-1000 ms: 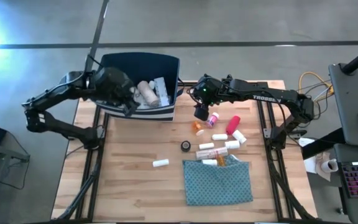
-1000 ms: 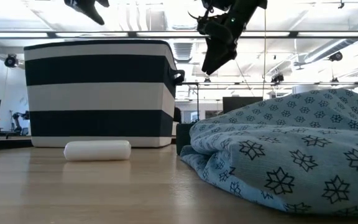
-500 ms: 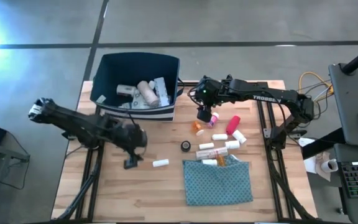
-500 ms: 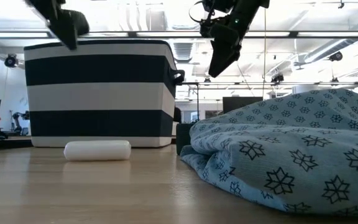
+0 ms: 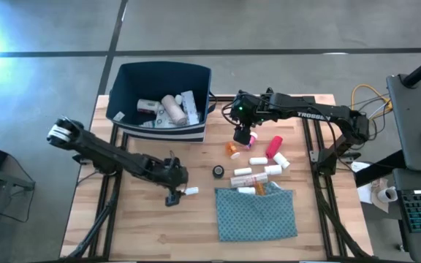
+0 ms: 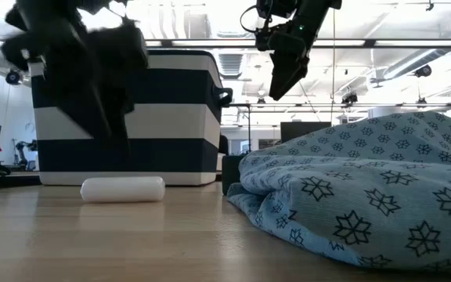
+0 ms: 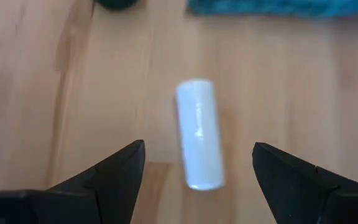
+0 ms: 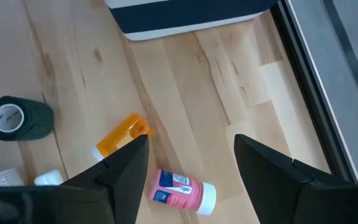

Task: Pick & place medical supplies in basket/bin
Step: Put the white rolled gauze into the blue bin, then put the black bandage into the blue bin

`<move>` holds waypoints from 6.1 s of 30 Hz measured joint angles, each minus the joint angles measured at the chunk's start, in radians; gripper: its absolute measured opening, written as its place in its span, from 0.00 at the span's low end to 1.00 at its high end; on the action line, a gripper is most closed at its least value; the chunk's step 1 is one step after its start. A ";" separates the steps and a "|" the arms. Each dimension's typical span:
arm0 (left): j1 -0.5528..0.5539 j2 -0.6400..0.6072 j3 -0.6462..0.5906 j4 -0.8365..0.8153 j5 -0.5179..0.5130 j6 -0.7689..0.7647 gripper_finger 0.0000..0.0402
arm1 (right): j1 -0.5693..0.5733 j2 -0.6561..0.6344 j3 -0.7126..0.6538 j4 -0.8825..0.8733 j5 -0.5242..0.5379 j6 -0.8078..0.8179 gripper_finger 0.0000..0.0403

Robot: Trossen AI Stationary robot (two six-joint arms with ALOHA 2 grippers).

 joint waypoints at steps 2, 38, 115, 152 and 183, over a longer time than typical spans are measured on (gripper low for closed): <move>0.000 0.061 0.022 -0.004 -0.014 0.012 0.69 | 0.000 0.000 0.000 -0.001 0.000 0.000 0.57; 0.006 -0.194 0.577 -0.709 -0.067 -0.005 0.11 | -0.003 0.000 -0.001 0.126 0.029 -0.053 0.57; 0.217 -0.388 0.639 -0.892 -0.610 -0.157 0.57 | 0.344 0.011 -0.536 0.848 0.004 0.100 0.57; 0.218 -0.524 0.566 -0.944 -0.619 -0.178 0.57 | 0.390 0.310 -0.202 0.379 0.004 0.228 0.92; 0.218 -0.553 0.574 -0.946 -0.613 -0.178 0.57 | 0.361 0.416 -0.104 0.397 0.054 0.258 0.61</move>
